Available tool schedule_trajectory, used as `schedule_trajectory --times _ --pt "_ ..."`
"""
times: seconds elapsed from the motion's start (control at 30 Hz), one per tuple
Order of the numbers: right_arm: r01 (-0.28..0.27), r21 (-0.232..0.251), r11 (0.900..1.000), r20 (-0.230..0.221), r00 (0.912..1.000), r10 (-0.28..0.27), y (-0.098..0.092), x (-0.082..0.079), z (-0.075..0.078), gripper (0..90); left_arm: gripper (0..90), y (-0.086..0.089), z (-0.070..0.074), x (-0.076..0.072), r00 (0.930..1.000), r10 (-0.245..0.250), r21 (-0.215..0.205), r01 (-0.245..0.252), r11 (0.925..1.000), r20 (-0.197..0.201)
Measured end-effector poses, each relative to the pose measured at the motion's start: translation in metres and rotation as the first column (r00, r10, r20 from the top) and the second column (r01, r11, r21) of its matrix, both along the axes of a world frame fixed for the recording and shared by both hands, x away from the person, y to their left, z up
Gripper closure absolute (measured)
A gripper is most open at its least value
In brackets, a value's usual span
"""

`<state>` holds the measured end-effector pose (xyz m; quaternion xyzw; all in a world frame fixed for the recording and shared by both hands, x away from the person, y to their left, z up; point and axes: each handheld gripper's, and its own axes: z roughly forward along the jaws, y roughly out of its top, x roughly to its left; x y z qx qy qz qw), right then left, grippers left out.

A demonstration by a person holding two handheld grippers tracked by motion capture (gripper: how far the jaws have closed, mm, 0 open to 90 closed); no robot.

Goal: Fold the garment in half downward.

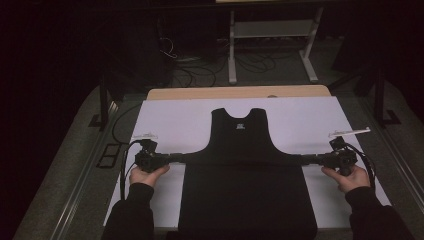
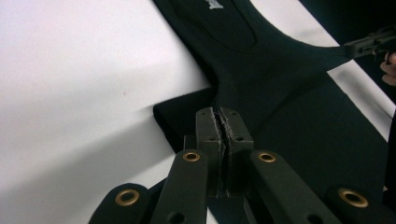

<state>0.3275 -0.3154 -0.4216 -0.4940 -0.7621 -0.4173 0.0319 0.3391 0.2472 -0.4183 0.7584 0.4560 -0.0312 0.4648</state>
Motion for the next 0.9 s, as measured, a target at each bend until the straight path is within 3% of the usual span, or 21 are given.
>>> schedule_trajectory --times 0.23,0.9 --pt "-0.020 -0.010 1.000 -0.035 0.9992 0.019 0.002 -0.005 -0.003 83.2 86.7 -0.002 -0.001 -0.004 0.9993 -0.020 0.026 0.021 0.9995 -0.032" --pt "-0.047 0.003 0.999 -0.075 0.9961 0.047 0.000 -0.012 -0.009 83.2 86.7 -0.001 -0.008 -0.011 0.9963 -0.037 0.039 0.040 0.9984 -0.077"
